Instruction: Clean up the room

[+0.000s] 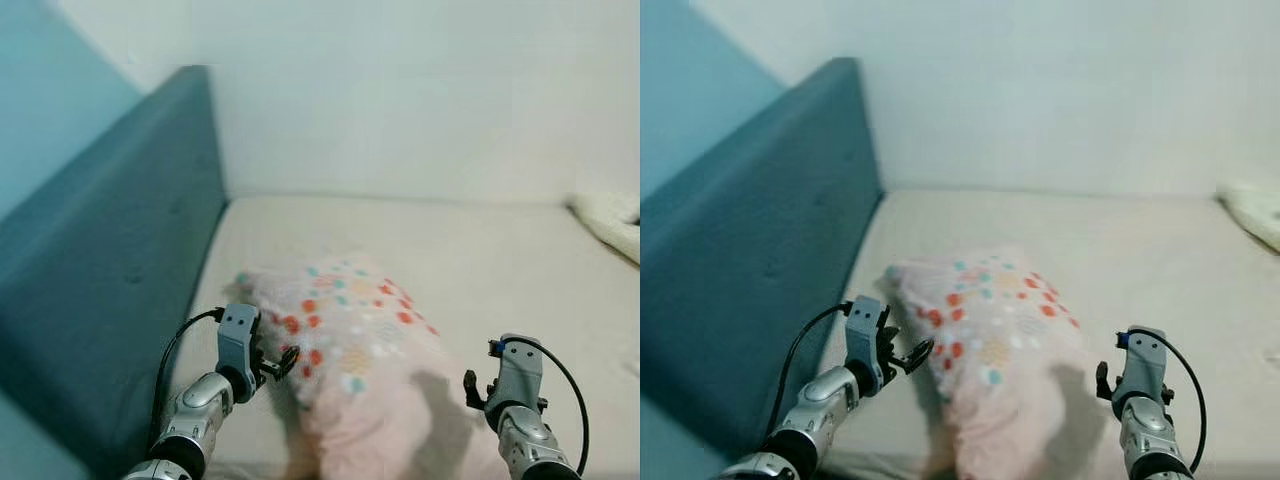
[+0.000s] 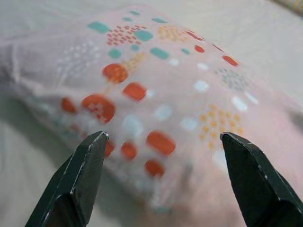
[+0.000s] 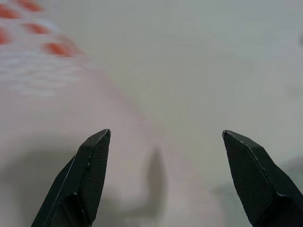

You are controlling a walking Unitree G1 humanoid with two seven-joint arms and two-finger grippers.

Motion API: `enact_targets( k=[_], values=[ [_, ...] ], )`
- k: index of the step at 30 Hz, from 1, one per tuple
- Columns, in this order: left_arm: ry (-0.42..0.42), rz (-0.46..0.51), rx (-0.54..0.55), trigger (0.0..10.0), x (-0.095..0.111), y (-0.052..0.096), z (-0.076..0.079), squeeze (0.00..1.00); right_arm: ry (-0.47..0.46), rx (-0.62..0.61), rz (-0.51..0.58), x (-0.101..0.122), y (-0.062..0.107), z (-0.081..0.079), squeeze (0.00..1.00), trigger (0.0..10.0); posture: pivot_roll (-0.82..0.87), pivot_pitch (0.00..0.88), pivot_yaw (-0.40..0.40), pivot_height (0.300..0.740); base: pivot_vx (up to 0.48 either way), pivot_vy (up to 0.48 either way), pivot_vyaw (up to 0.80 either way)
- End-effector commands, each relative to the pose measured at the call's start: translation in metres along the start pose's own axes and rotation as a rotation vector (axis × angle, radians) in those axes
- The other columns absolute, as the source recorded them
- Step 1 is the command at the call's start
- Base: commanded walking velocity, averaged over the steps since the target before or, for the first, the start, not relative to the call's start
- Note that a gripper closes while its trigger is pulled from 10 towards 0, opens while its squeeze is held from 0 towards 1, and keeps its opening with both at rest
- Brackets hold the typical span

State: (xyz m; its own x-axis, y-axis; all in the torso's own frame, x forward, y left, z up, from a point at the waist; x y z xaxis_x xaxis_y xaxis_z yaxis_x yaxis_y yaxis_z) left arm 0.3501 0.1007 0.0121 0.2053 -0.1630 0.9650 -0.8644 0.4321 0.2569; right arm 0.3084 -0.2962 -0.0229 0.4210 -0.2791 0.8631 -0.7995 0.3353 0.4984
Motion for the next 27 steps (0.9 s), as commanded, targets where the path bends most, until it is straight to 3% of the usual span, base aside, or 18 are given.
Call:
enact_targets(
  k=[1, 5, 7, 8, 10, 14, 19, 23, 27],
  values=[
    [-0.004, -0.097, 0.094, 10.0, -0.017, 0.006, -0.013, 0.0, 0.022, 0.057, -0.007, 0.0, -0.001, -0.014, 0.0, 10.0, -0.08, 0.0, -0.041, 0.74, 0.0, 0.0, 0.0],
    [-0.003, -0.169, 0.164, 10.0, -0.03, 0.011, -0.023, 0.0, 0.038, 0.091, -0.008, 0.001, -0.001, -0.02, 0.0, 10.0, -0.08, 0.0, -0.041, 0.74, 0.0, 0.0, 0.0],
    [0.017, -0.331, 0.265, 10.0, -0.056, 0.023, -0.036, 0.0, 0.042, 0.112, -0.003, 0.003, -0.001, -0.024, 0.0, 10.0, -0.08, 0.0, -0.042, 0.74, 0.0, 0.0, 0.0],
    [0.018, -0.376, 0.28, 10.0, -0.062, 0.026, -0.037, 0.0, 0.043, 0.117, -0.003, 0.003, -0.001, -0.025, 0.0, 10.0, -0.08, 0.0, -0.042, 0.74, 0.0, 0.0, 0.0],
    [0.018, -0.376, 0.28, 10.0, -0.062, 0.026, -0.037, 0.0, 0.043, 0.117, -0.003, 0.003, -0.001, -0.025, 0.0, 10.0, -0.08, 0.0, -0.042, 0.74, 0.0, 0.0, 0.0],
    [0.063, -0.547, 0.31, 10.0, -0.089, 0.041, -0.035, 0.0, 0.037, 0.135, -0.002, 0.006, -0.002, -0.029, 0.0, 10.0, -0.08, 0.0, -0.039, 0.74, 0.0, 0.0, 0.0],
    [0.134, -0.582, 0.32, 10.0, -0.096, 0.045, -0.034, 0.0, 0.04, 0.111, -0.034, 0.007, -0.004, -0.027, 0.0, 10.0, -0.08, 0.0, -0.039, 0.726, 0.0, 0.0, 0.0],
    [0.145, -0.589, 0.317, 10.0, -0.096, 0.045, -0.034, 0.0, 0.04, 0.107, -0.037, 0.007, -0.004, -0.026, 0.0, 10.0, -0.08, 0.0, -0.039, 0.721, 0.0, 0.0, 0.0],
    [0.166, -0.577, 0.25, 10.0, -0.092, 0.04, -0.027, 0.0, 0.039, 0.102, -0.026, 0.014, -0.006, -0.025, 0.0, 10.0, -0.08, 0.0, -0.04, 0.706, 0.0, 0.0, 0.0]
  ],
)
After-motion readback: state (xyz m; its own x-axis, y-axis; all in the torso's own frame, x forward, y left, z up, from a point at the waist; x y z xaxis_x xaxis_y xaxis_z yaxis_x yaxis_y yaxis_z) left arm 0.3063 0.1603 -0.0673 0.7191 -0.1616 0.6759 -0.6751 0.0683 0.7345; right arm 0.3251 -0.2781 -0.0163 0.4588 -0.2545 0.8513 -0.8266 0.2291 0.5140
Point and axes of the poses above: a point about 5 cm out from each wrist's last joint towards the gripper, its own y axis pointing back from the gripper into the wrist, its own x axis along the axis of the wrist's last joint, z = x × y, the point moved 5 cm from there along -y, pointing out of the wrist towards the gripper, and after that the axes turned 12 degrees about -y, right-handed, at the moved point
